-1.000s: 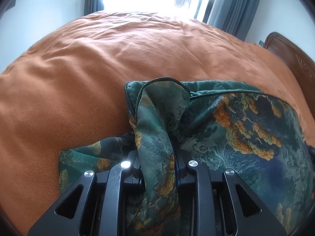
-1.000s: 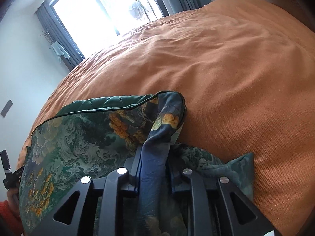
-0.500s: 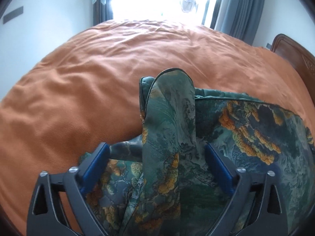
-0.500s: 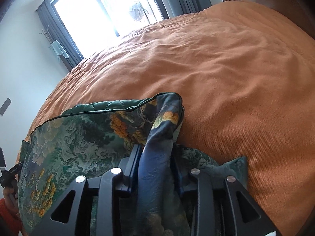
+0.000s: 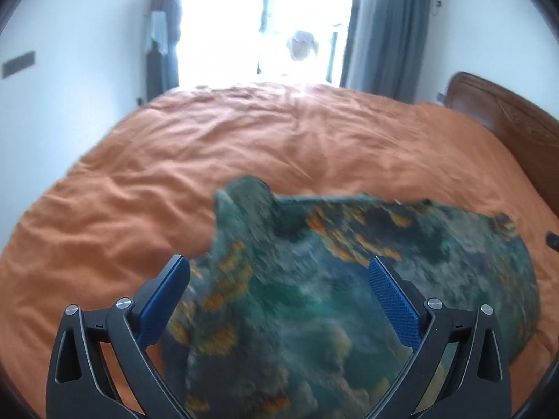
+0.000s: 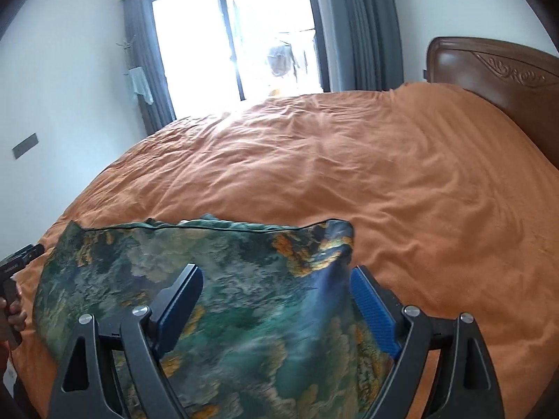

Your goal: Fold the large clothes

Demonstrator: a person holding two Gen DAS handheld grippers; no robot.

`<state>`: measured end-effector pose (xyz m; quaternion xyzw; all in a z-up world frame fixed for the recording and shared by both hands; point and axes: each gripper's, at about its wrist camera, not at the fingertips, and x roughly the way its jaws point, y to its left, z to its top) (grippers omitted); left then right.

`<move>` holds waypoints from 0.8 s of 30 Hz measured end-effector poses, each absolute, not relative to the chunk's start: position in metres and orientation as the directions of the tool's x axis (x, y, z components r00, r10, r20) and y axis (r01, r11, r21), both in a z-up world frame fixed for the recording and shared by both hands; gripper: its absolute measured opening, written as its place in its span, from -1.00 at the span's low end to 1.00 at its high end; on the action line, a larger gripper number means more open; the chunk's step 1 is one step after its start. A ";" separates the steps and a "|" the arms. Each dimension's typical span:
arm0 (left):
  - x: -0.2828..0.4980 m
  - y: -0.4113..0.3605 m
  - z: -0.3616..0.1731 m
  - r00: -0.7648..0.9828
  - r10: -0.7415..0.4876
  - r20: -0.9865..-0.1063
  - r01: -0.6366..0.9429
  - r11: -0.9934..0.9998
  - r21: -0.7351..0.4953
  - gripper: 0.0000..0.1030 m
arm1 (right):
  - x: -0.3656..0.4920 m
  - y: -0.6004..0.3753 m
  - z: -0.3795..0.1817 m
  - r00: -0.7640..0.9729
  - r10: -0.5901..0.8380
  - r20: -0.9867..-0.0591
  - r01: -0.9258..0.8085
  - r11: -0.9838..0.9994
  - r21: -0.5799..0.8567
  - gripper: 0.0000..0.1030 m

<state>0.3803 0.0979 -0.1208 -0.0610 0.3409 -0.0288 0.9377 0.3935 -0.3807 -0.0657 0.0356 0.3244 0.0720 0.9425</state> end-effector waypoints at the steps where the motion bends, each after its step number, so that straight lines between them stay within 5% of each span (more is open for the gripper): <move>1: 0.379 0.095 -0.125 0.750 -0.111 -0.652 0.033 0.991 -0.131 0.98 | 0.386 -0.372 -0.065 0.773 0.182 -0.607 -0.145 0.983 0.111 0.75; 5: 0.372 0.082 -0.148 0.702 -0.069 -0.709 0.062 0.997 -0.035 0.98 | 0.368 -0.333 -0.087 0.708 0.209 -0.674 -0.240 0.970 0.048 0.75; 11: 0.365 0.090 -0.168 0.681 -0.055 -0.730 0.027 0.998 -0.050 0.99 | 0.349 -0.322 -0.137 0.665 0.080 -0.742 -0.215 0.973 -0.088 0.75; 24: 0.349 0.083 -0.155 0.642 -0.054 -0.765 0.022 0.998 -0.052 0.99 | 0.342 -0.376 -0.154 0.670 0.027 -0.742 -0.026 1.000 0.013 0.88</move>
